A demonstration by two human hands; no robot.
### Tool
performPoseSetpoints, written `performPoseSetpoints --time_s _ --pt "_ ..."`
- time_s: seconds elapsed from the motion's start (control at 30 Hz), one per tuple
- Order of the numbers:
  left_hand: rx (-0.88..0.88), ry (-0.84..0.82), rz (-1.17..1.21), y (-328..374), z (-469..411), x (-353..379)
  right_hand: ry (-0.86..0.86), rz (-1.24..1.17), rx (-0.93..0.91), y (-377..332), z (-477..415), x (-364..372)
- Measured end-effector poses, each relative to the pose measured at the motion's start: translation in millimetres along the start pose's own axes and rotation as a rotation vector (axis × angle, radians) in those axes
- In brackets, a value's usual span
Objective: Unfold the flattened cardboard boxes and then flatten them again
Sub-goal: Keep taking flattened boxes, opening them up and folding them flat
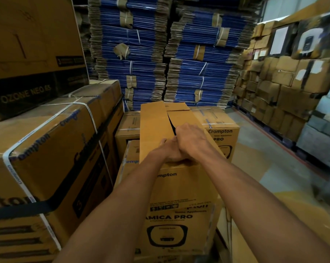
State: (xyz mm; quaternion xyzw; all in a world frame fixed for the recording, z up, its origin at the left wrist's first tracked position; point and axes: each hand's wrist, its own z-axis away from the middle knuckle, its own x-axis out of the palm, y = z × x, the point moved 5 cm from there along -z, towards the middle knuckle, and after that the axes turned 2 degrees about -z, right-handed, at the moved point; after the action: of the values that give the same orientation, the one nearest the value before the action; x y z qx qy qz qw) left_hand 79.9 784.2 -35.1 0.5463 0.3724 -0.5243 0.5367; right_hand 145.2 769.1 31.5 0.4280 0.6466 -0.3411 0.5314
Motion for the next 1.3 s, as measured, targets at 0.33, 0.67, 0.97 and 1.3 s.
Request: performPoseSetpoints --time_s 0.33,0.67,0.97,1.3 --pt "-0.135 0.197 -0.038 30.9 0.1 -33.6 0.119 -0.081 0.078 47.9 -20.0 -30.3" --pt "0.039 0.820 -0.321 59.7 64.4 -25.3 -0.254 -0.409 0.172 98.1 -34.5 -58.7" --pt "0.380 1.163 -0.561 115.4 118.8 5.9 -0.549 -0.421 0.020 53.0 -31.0 -7.9" --pt "0.109 0.337 -0.052 83.8 157.8 -19.5 -0.776 -0.394 -0.102 39.4 -2.5 24.7"
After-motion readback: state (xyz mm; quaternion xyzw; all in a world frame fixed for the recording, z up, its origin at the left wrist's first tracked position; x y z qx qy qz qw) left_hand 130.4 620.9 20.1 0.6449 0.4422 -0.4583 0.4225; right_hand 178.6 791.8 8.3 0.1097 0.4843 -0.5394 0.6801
